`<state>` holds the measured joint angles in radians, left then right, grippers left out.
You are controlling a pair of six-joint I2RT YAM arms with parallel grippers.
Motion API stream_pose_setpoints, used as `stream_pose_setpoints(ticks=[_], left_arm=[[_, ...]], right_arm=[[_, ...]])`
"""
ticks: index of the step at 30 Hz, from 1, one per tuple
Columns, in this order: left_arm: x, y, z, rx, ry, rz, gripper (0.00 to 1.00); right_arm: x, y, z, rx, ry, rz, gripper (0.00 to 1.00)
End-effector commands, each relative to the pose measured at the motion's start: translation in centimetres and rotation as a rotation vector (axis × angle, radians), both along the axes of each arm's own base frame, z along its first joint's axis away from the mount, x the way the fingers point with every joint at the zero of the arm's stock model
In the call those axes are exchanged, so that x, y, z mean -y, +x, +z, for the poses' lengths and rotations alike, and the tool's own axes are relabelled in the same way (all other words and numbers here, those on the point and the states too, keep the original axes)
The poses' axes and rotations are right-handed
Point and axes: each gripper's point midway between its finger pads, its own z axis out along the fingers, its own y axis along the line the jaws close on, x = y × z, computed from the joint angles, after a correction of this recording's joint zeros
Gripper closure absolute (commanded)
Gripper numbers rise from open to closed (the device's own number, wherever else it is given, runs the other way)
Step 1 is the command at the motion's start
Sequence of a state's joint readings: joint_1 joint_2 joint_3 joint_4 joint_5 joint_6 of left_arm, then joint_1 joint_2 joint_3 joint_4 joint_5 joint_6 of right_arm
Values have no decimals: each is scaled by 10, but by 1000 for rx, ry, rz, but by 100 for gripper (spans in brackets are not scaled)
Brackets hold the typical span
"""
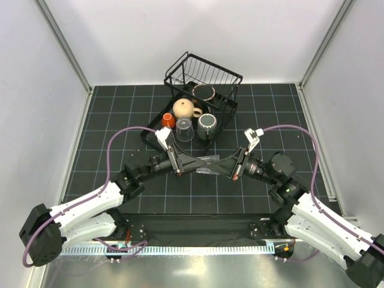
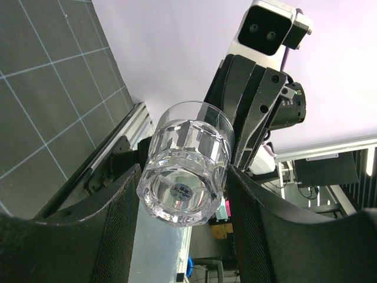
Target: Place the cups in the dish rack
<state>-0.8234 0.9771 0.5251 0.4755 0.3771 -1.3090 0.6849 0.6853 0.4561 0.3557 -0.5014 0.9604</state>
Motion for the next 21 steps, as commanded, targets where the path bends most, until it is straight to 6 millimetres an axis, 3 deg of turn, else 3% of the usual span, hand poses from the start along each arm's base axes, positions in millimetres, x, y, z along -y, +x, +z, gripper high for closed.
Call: stream_pose_setpoints(ticks=[1, 2, 5, 8, 9, 13, 14, 15, 20, 21], left_arm=[[0, -6, 32, 79, -78, -19, 94], [0, -5, 34, 81, -75, -17, 100], [0, -3, 27, 77, -33, -6, 100], [-2, 1, 23, 77, 20, 17, 100], [-3, 1, 29, 91, 21, 23, 100], [-7, 7, 27, 107, 91, 59, 100], [-10, 10, 17, 82, 143, 84, 100], [-11, 13, 22, 91, 160, 99, 100], [-25, 32, -6, 69, 381, 194, 100], [-36, 40, -25, 32, 484, 249, 100]], right_arm=[[0, 1, -10, 8, -51, -8, 96], [1, 3, -11, 8, -63, -18, 89], [6, 8, -18, 2, -126, -59, 67], [12, 13, -21, 13, -187, -104, 58], [15, 15, -22, 15, -202, -121, 57], [23, 18, -21, 29, -254, -164, 54], [26, 20, -21, 41, -268, -183, 54], [28, 21, -18, 44, -273, -195, 54], [50, 31, -33, 4, -393, -312, 53], [59, 34, -36, -1, -429, -355, 52]])
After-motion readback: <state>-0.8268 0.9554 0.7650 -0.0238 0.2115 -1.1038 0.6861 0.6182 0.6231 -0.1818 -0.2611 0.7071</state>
